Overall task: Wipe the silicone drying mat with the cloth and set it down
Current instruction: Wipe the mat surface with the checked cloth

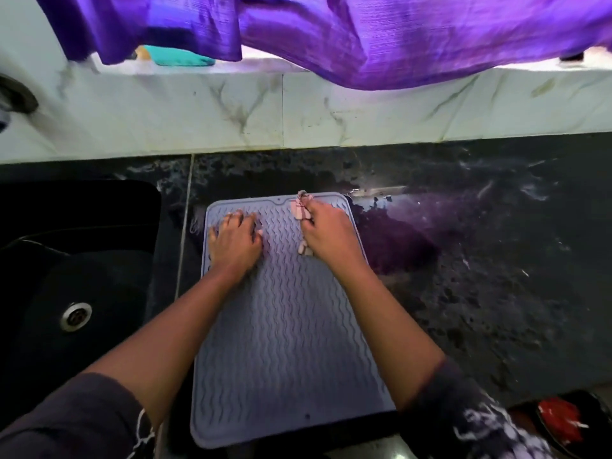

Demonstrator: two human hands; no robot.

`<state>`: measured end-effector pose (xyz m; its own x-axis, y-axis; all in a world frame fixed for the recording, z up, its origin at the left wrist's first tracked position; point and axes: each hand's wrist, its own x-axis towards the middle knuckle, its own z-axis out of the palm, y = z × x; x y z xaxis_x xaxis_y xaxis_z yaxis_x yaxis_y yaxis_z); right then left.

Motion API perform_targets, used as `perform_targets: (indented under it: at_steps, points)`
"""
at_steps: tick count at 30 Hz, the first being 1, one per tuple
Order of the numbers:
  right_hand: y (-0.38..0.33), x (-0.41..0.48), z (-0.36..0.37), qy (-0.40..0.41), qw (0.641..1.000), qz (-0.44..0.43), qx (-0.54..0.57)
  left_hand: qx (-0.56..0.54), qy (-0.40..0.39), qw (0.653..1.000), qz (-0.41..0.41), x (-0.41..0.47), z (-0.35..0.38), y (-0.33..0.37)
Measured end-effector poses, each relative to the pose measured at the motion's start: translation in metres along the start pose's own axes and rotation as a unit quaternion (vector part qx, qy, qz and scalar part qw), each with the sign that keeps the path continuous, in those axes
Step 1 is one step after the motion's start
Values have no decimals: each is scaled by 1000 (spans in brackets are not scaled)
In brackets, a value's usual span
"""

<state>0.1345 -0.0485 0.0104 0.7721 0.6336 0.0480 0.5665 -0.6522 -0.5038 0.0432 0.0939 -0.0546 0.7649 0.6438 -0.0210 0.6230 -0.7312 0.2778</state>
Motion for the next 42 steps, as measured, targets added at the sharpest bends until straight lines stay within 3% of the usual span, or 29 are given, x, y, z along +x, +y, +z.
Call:
perform_targets:
  at_steps: [5,12,20,26,29,31,34,38,42]
  points:
    - [11,55,62,-52,990,-54,-117,4,-4,1000,-1,15,16,-11]
    - [23,65,83,5,989,-79,-121,15,13,1000,-4,16,22,-12]
    - [19,35,71,-21,990,-84,-110,9,16,1000,-12,17,20,-10]
    - [10,-37,43,-122,981,-89,-125,9,13,1000,-13,16,18,-10]
    - [2,-18,22,-150,988,-15,-35,5,9,1000,-8,15,17,-11]
    - [-1,15,19,-114,993,7,-23,3,6,1000,-6,15,18,-11]
    - [7,46,45,-89,991,4,-98,7,5,1000,-6,15,18,-12]
    - [18,49,72,-39,990,-14,-137,9,8,1000,-8,16,18,-12]
    - [11,31,66,-47,986,-10,-163,9,6,1000,-10,15,17,-11]
